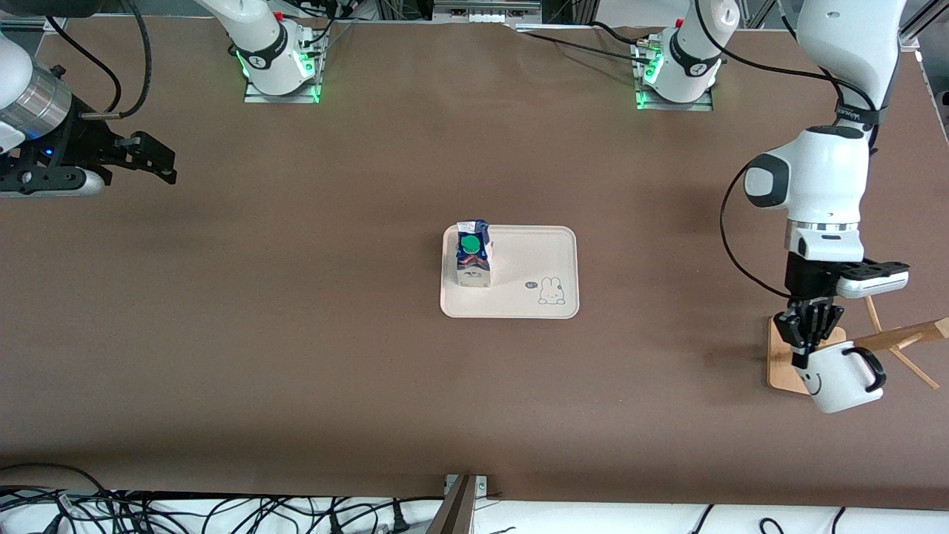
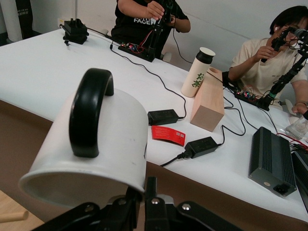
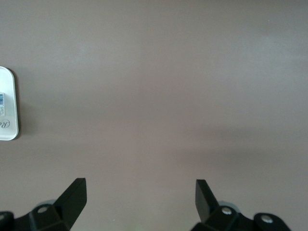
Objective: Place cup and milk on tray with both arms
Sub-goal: 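Lift the white mug off the wooden stand with the left gripper, then carry the mug over the tray and lower it beside the carton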
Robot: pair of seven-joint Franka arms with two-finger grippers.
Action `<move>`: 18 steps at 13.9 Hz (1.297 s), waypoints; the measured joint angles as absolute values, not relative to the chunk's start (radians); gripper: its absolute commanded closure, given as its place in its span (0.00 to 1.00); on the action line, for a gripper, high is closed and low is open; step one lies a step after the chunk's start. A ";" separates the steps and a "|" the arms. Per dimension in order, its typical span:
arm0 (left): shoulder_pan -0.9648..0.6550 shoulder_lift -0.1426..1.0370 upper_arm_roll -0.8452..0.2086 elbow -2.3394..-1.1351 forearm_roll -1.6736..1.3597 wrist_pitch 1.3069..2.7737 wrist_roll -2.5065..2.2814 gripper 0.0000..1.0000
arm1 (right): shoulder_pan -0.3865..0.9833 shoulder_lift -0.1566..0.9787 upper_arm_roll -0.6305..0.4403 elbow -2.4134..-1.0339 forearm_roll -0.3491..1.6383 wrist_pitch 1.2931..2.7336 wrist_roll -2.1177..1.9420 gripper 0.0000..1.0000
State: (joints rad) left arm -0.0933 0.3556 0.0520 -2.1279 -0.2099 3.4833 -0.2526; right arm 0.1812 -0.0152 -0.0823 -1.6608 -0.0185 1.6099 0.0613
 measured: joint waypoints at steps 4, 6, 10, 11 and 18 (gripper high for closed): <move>-0.104 0.351 0.034 -2.128 -0.210 3.320 -0.251 1.00 | 0.181 -0.014 -0.082 -1.659 -0.019 1.624 0.061 0.00; -0.114 0.348 0.020 -2.127 -0.210 3.220 -0.247 1.00 | 0.181 -0.011 -0.082 -1.659 -0.019 1.625 0.061 0.00; -0.126 0.327 -0.045 -2.095 -0.210 2.932 -0.232 1.00 | 0.182 -0.007 -0.082 -1.659 -0.019 1.624 0.061 0.00; -0.129 0.322 -0.054 -2.065 -0.210 2.833 -0.232 1.00 | 0.182 -0.007 -0.082 -1.659 -0.019 1.624 0.061 0.00; -0.135 0.307 -0.138 -1.908 -0.210 2.402 -0.227 1.00 | 0.185 -0.007 -0.078 -1.658 -0.019 1.624 0.061 0.00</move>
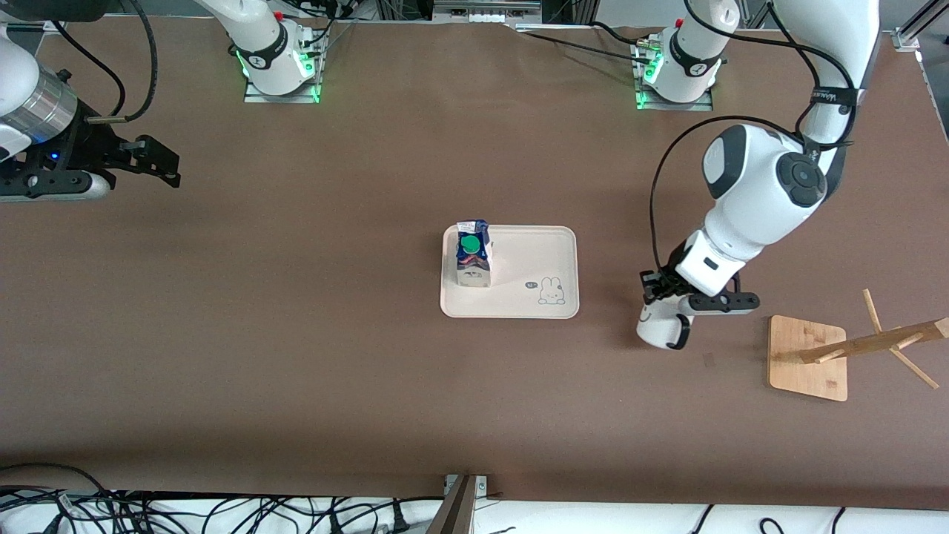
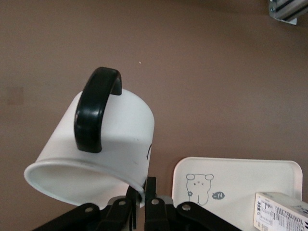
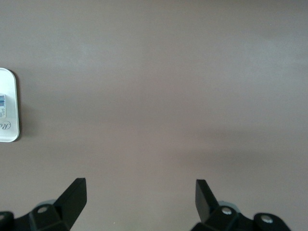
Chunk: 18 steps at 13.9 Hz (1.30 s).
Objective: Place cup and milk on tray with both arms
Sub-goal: 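Carry the mug over the tray and lower it beside the carton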
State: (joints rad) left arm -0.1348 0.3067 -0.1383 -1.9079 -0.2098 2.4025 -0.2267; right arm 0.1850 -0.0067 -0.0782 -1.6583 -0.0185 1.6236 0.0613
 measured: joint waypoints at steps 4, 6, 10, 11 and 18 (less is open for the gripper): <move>-0.141 0.309 -0.170 -1.853 -0.147 2.261 -0.210 1.00 | 0.185 -0.007 -0.078 -1.658 -0.019 1.624 0.061 0.00; -0.147 0.312 -0.196 -1.834 -0.070 2.217 -0.210 1.00 | 0.185 -0.007 -0.078 -1.658 -0.019 1.624 0.061 0.00; -0.173 0.346 -0.209 -1.779 0.000 2.110 -0.144 1.00 | 0.185 -0.007 -0.078 -1.658 -0.019 1.624 0.061 0.00; -0.184 0.362 -0.209 -1.740 0.008 2.055 -0.132 1.00 | 0.185 -0.007 -0.078 -1.658 -0.019 1.624 0.061 0.00; -0.242 0.410 -0.210 -1.628 -0.064 1.896 -0.194 1.00 | 0.185 -0.007 -0.078 -1.657 -0.019 1.625 0.061 0.00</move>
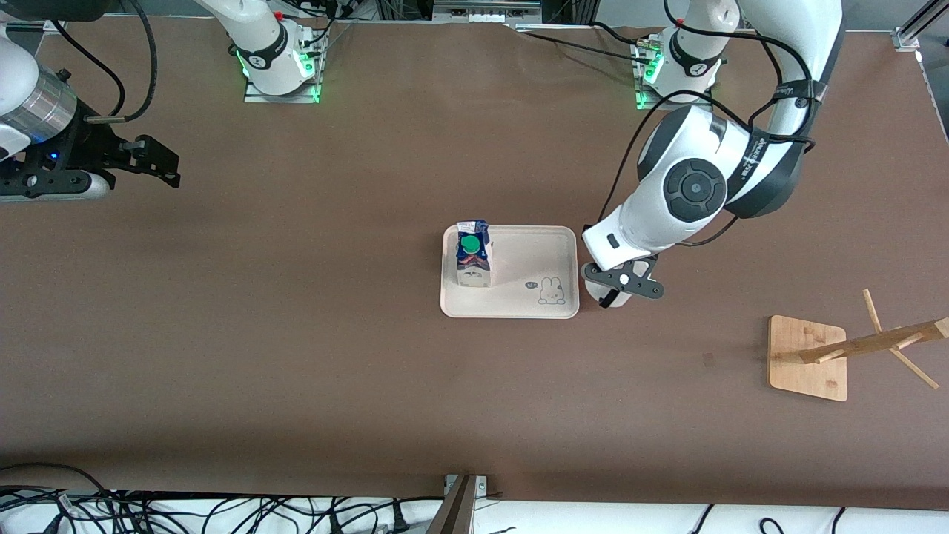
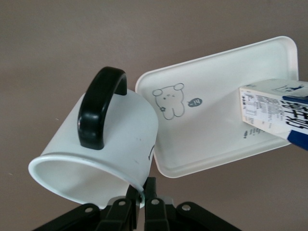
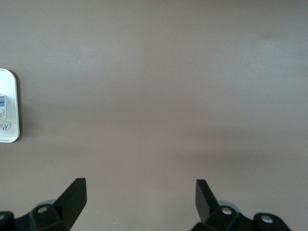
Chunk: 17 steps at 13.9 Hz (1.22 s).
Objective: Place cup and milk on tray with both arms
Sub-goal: 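Carry the mug over the tray and lower it beside the carton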
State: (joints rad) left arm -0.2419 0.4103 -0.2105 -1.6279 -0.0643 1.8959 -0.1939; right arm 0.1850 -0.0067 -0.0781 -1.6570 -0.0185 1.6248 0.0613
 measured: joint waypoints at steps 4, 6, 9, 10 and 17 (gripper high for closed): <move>-0.254 0.453 -0.211 -1.617 -0.152 1.883 -0.295 1.00 | 0.185 -0.007 -0.078 -1.657 -0.019 1.625 0.061 0.00; -0.273 0.483 -0.212 -1.577 -0.165 1.830 -0.315 1.00 | 0.185 -0.007 -0.078 -1.656 -0.019 1.625 0.061 0.00; -0.300 0.530 -0.212 -1.524 -0.176 1.792 -0.328 1.00 | 0.185 -0.007 -0.078 -1.656 -0.019 1.625 0.061 0.00; -0.308 0.545 -0.212 -1.517 -0.189 1.790 -0.328 1.00 | 0.185 -0.007 -0.078 -1.656 -0.019 1.625 0.061 0.00; -0.369 0.669 -0.212 -1.467 -0.203 1.793 -0.335 1.00 | 0.185 -0.006 -0.079 -1.655 -0.019 1.625 0.061 0.00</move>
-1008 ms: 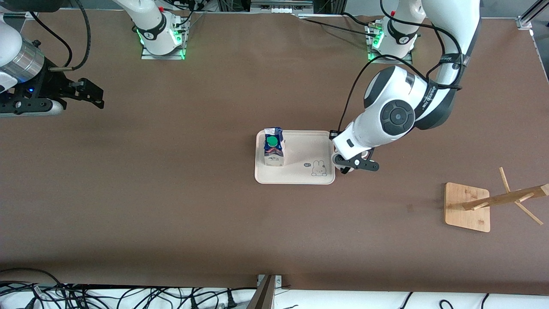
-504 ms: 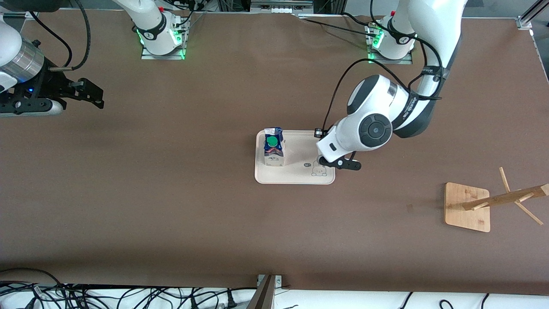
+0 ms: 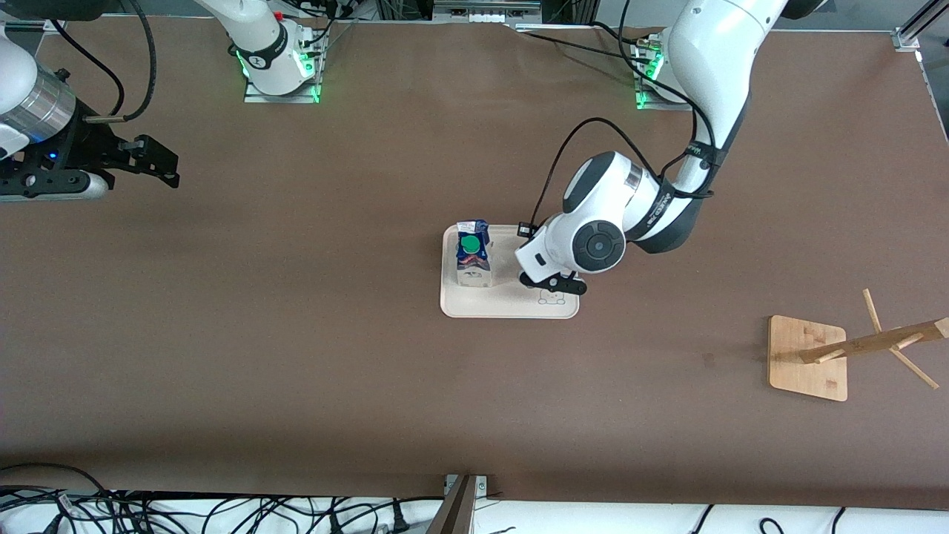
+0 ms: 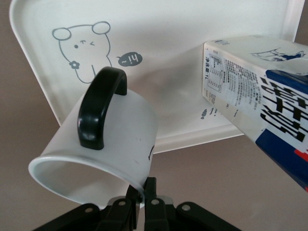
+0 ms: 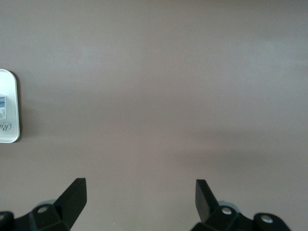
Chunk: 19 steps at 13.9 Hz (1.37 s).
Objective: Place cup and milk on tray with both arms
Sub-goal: 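Carry the mug over the tray and lower it beside the carton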
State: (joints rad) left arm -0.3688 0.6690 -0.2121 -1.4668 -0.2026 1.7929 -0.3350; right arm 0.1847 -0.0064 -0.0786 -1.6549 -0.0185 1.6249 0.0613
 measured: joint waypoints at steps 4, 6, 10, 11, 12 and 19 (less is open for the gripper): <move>-0.371 0.684 -0.207 -1.458 -0.203 1.803 -0.335 1.00 | 0.185 -0.006 -0.079 -1.655 -0.019 1.625 0.061 0.00; -0.371 0.694 -0.206 -1.457 -0.203 1.818 -0.335 1.00 | 0.185 -0.006 -0.079 -1.655 -0.019 1.625 0.061 0.00; -0.371 0.720 -0.203 -1.451 -0.203 1.849 -0.336 1.00 | 0.184 -0.006 -0.079 -1.655 -0.019 1.625 0.061 0.00; -0.371 0.721 -0.203 -1.449 -0.203 1.849 -0.337 1.00 | 0.184 -0.006 -0.079 -1.655 -0.019 1.625 0.061 0.00; -0.371 0.723 -0.203 -1.448 -0.203 1.850 -0.338 1.00 | 0.184 -0.006 -0.080 -1.655 -0.019 1.625 0.061 0.00; -0.371 0.739 -0.201 -1.446 -0.203 1.913 -0.336 0.00 | 0.184 -0.006 -0.080 -1.655 -0.019 1.625 0.061 0.00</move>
